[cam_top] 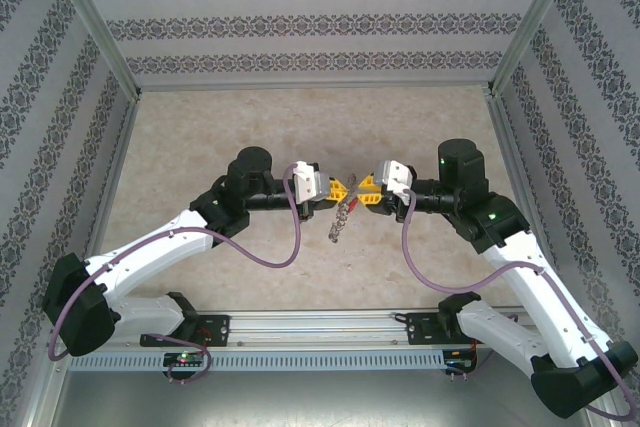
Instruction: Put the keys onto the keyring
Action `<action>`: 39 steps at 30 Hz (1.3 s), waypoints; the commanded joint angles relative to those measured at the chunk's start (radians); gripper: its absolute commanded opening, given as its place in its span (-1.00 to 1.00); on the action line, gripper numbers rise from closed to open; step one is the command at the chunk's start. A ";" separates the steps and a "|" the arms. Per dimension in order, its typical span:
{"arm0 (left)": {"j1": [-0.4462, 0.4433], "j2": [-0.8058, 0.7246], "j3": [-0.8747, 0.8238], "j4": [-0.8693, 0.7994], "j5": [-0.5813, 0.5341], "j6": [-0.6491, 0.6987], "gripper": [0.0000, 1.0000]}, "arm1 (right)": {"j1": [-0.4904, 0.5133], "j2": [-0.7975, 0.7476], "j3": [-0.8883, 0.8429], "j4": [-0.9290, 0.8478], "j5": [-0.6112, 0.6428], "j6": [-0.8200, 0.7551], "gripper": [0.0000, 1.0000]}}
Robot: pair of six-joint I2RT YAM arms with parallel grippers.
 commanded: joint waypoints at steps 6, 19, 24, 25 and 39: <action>-0.013 0.014 0.040 0.011 0.082 0.029 -1.00 | 0.033 -0.014 0.017 -0.022 0.068 -0.073 -0.68; -0.013 0.021 0.052 -0.019 0.092 0.035 -1.00 | 0.050 -0.042 0.005 -0.071 0.106 -0.101 -0.31; -0.013 0.030 0.061 -0.026 0.097 0.036 -1.00 | 0.054 -0.046 0.010 -0.077 0.105 -0.114 -0.25; -0.013 0.031 0.061 -0.023 0.098 0.034 -1.00 | 0.058 -0.043 0.012 -0.080 0.105 -0.121 -0.24; -0.014 0.042 0.086 -0.059 0.163 0.042 -1.00 | 0.104 0.026 0.011 -0.062 0.177 -0.118 -0.40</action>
